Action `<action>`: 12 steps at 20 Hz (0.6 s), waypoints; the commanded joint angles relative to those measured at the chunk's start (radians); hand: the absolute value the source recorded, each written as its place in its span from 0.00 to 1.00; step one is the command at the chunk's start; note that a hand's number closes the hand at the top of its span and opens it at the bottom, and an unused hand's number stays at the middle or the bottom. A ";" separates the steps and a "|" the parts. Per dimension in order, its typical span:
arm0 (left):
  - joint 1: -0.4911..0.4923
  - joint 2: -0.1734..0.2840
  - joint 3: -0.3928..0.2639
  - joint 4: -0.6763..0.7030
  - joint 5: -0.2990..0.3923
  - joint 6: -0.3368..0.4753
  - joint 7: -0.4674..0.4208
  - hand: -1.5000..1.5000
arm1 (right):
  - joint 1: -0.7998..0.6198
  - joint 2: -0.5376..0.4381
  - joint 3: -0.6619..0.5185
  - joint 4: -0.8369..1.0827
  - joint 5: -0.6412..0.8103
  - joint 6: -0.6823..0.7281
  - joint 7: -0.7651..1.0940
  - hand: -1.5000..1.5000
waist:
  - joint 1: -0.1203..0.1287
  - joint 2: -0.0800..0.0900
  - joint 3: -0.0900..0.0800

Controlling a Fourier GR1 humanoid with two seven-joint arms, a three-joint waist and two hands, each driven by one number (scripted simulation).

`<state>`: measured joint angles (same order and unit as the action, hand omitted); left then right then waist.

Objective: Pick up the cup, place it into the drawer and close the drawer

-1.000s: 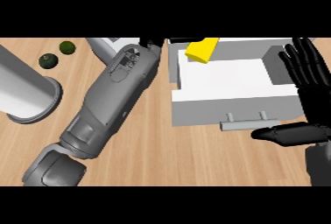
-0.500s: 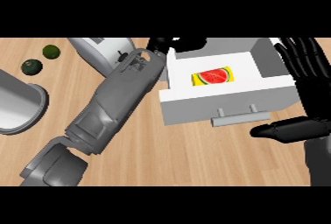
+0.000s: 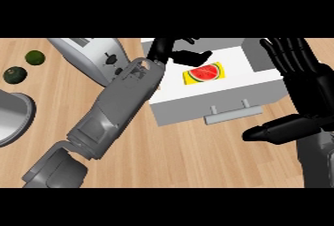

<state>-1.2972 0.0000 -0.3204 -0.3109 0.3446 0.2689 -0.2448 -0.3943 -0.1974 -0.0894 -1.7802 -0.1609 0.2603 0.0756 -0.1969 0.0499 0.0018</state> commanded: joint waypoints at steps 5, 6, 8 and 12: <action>0.058 0.000 0.024 -0.089 0.154 -0.041 -0.148 0.00 | -0.005 0.024 0.133 -0.001 -0.129 0.186 0.003 1.00 | -0.018 0.004 -0.001; 0.030 0.000 0.051 -0.096 0.184 -0.051 -0.137 0.00 | -0.024 0.003 0.131 -0.013 -0.185 0.226 0.038 1.00 | -0.011 -0.004 -0.002; 0.039 0.000 0.066 -0.096 0.210 -0.034 -0.198 0.00 | 0.008 -0.002 0.176 0.004 -0.188 0.267 0.052 1.00 | 0.010 -0.003 -0.002; 0.023 0.000 0.076 -0.091 0.249 0.027 -0.236 0.00 | 0.019 -0.141 0.242 -0.007 -0.123 0.392 0.130 1.00 | 0.041 -0.018 -0.002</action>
<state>-1.2652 0.0000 -0.2637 -0.4036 0.5552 0.2643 -0.4321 -0.3905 -0.2579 0.0963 -1.7789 -0.3052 0.5539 0.1567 -0.1828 0.0408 -0.0004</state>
